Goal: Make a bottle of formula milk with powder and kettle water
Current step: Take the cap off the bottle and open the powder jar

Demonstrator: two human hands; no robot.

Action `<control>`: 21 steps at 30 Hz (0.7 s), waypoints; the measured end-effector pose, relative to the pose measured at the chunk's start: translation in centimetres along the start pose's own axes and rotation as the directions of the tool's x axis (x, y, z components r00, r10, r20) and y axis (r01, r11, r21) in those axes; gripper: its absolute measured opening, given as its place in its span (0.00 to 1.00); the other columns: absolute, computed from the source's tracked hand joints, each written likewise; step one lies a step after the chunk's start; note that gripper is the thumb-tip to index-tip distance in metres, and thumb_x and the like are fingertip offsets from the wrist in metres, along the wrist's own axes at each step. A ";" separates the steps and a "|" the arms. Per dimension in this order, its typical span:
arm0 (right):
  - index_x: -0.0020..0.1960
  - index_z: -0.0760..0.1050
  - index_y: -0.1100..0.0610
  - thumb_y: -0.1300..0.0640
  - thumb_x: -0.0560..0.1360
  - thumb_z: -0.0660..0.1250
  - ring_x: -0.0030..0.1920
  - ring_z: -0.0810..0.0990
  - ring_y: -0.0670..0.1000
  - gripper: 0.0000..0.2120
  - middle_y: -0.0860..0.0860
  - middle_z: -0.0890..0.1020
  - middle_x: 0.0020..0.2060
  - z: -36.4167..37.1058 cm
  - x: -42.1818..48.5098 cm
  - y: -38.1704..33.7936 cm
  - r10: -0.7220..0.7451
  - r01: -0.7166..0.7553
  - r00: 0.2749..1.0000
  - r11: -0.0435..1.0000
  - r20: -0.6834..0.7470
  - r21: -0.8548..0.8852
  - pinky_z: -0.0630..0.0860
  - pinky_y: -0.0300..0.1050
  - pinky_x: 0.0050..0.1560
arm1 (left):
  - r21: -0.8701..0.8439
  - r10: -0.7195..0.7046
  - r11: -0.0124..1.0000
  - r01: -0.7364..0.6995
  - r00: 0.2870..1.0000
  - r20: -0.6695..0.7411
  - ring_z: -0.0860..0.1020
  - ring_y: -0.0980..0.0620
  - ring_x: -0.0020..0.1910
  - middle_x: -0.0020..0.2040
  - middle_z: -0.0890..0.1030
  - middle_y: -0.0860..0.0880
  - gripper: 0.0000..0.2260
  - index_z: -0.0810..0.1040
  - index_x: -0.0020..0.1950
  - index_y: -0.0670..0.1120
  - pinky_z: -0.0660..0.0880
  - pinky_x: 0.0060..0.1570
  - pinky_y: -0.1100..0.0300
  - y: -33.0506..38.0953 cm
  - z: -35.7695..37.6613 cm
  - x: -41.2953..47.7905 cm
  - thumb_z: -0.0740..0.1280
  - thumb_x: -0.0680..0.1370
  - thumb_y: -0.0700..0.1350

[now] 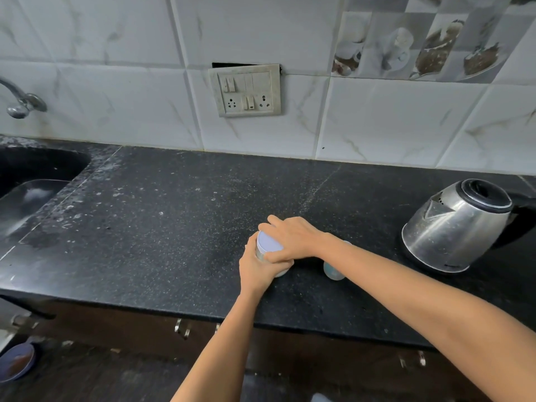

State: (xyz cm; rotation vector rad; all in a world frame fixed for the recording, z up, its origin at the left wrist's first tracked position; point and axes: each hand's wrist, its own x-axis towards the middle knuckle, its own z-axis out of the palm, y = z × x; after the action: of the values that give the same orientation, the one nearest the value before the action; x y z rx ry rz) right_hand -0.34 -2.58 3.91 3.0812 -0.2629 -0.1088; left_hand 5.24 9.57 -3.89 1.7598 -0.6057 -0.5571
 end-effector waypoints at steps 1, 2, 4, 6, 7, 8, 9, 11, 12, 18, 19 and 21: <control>0.58 0.69 0.55 0.33 0.62 0.48 0.32 0.72 0.56 0.35 0.48 0.65 0.44 0.0 0.0 0.1 -0.012 0.012 1.000 1.000 -0.005 0.004 0.59 0.45 0.29 | 0.001 -0.001 1.000 0.001 1.000 -0.004 0.77 0.59 0.54 0.54 0.79 0.60 0.37 0.70 0.61 0.63 0.76 0.50 0.59 -0.1 0.1 0.0 0.81 0.55 0.54; 0.59 0.69 0.55 0.33 0.62 0.48 0.31 0.72 0.55 0.36 0.48 0.65 0.43 0.0 0.0 0.2 -0.029 0.029 1.000 1.000 -0.009 0.007 0.57 0.44 0.28 | 0.001 -0.002 1.000 0.002 1.000 -0.007 0.77 0.59 0.54 0.54 0.79 0.60 0.37 0.70 0.61 0.63 0.76 0.50 0.59 -0.1 0.1 -0.1 0.81 0.55 0.54; 0.61 0.69 0.54 0.32 0.62 0.48 0.32 0.72 0.55 0.37 0.48 0.67 0.44 0.1 0.1 0.6 -0.071 0.071 0.997 0.997 -0.018 0.004 0.56 0.44 0.27 | -0.002 -0.010 1.000 0.010 1.000 -0.014 0.77 0.59 0.54 0.54 0.79 0.59 0.37 0.70 0.60 0.64 0.76 0.51 0.59 -0.2 0.2 0.0 0.81 0.55 0.54; 0.63 0.68 0.53 0.32 0.63 0.49 0.32 0.73 0.55 0.37 0.49 0.69 0.45 0.3 0.4 0.9 -0.106 0.106 0.994 0.994 -0.018 -0.007 0.57 0.44 0.28 | -0.004 -0.019 1.000 0.019 1.000 -0.019 0.77 0.59 0.53 0.54 0.79 0.59 0.36 0.71 0.60 0.63 0.76 0.50 0.59 -0.1 0.3 0.0 0.81 0.54 0.53; 0.64 0.68 0.53 0.32 0.63 0.49 0.33 0.73 0.55 0.38 0.50 0.70 0.46 0.5 0.5 1.1 -0.122 0.122 0.992 0.992 -0.019 -0.010 0.58 0.44 0.29 | -0.004 -0.023 1.000 0.023 1.000 -0.019 0.76 0.59 0.53 0.54 0.79 0.58 0.36 0.71 0.60 0.62 0.76 0.49 0.60 -0.2 0.3 0.0 0.81 0.55 0.53; 0.65 0.68 0.52 0.32 0.64 0.49 0.33 0.72 0.55 0.38 0.50 0.71 0.47 0.6 0.6 1.3 -0.130 0.130 0.991 0.992 -0.018 -0.008 0.59 0.44 0.30 | -0.005 -0.025 1.000 0.025 1.000 -0.015 0.76 0.59 0.53 0.53 0.79 0.58 0.36 0.71 0.60 0.62 0.75 0.49 0.61 -0.1 0.3 0.0 0.81 0.55 0.52; 0.66 0.68 0.52 0.31 0.64 0.49 0.33 0.73 0.55 0.38 0.51 0.71 0.47 0.7 0.6 1.4 -0.134 0.134 0.991 0.991 -0.020 0.001 0.60 0.44 0.30 | -0.002 -0.026 1.000 0.026 1.000 -0.008 0.77 0.60 0.52 0.53 0.79 0.58 0.36 0.71 0.60 0.61 0.75 0.48 0.63 -0.2 0.2 0.1 0.81 0.55 0.51; 0.67 0.68 0.51 0.32 0.65 0.51 0.33 0.73 0.55 0.37 0.51 0.72 0.48 0.7 0.7 1.7 -0.183 0.183 0.983 0.983 -0.011 0.003 0.63 0.45 0.31 | 0.017 -0.026 1.000 0.026 1.000 0.018 0.77 0.60 0.51 0.51 0.80 0.58 0.34 0.72 0.58 0.61 0.74 0.45 0.66 -0.3 0.0 0.4 0.81 0.56 0.49; 0.67 0.69 0.51 0.33 0.65 0.53 0.33 0.72 0.55 0.36 0.51 0.71 0.47 0.7 0.9 1.9 -0.234 0.234 0.972 0.972 0.006 -0.006 0.65 0.45 0.31 | 0.034 -0.024 0.999 0.023 0.999 0.042 0.77 0.60 0.51 0.51 0.80 0.57 0.33 0.72 0.58 0.62 0.74 0.44 0.67 -0.2 -0.2 0.5 0.81 0.57 0.49; 0.62 0.75 0.46 0.42 0.71 0.64 0.52 0.72 0.54 0.20 0.51 0.74 0.60 -1.3 2.5 4.4 -0.672 0.679 0.731 0.733 0.119 -0.036 0.68 0.51 0.53 | 0.129 -0.047 0.991 0.029 0.990 0.134 0.78 0.57 0.55 0.53 0.79 0.58 0.30 0.74 0.56 0.63 0.76 0.47 0.64 -0.3 -0.6 1.5 0.80 0.57 0.51; 0.56 0.78 0.48 0.46 0.72 0.65 0.57 0.72 0.56 0.14 0.50 0.75 0.61 -1.8 2.4 4.3 -0.736 0.740 0.667 0.672 0.114 0.010 0.68 0.54 0.56 | 0.128 -0.055 0.991 0.037 0.989 0.135 0.78 0.57 0.56 0.53 0.80 0.58 0.30 0.74 0.56 0.63 0.76 0.50 0.61 -0.4 -0.6 1.6 0.80 0.57 0.51; 0.44 0.81 0.54 0.56 0.71 0.67 0.61 0.72 0.56 0.05 0.49 0.81 0.54 -2.6 1.7 3.9 -0.796 0.785 0.605 0.597 0.000 0.165 0.69 0.56 0.57 | 0.119 -0.063 0.992 0.047 0.989 0.131 0.79 0.58 0.55 0.52 0.81 0.57 0.29 0.74 0.54 0.65 0.77 0.51 0.58 -0.3 -0.4 1.5 0.79 0.56 0.52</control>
State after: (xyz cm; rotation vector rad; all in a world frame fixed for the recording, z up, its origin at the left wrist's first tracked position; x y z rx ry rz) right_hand 0.90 -6.58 6.62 3.0514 1.1906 -0.2378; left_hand 6.68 8.98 -4.12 1.8634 -0.6970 -0.6951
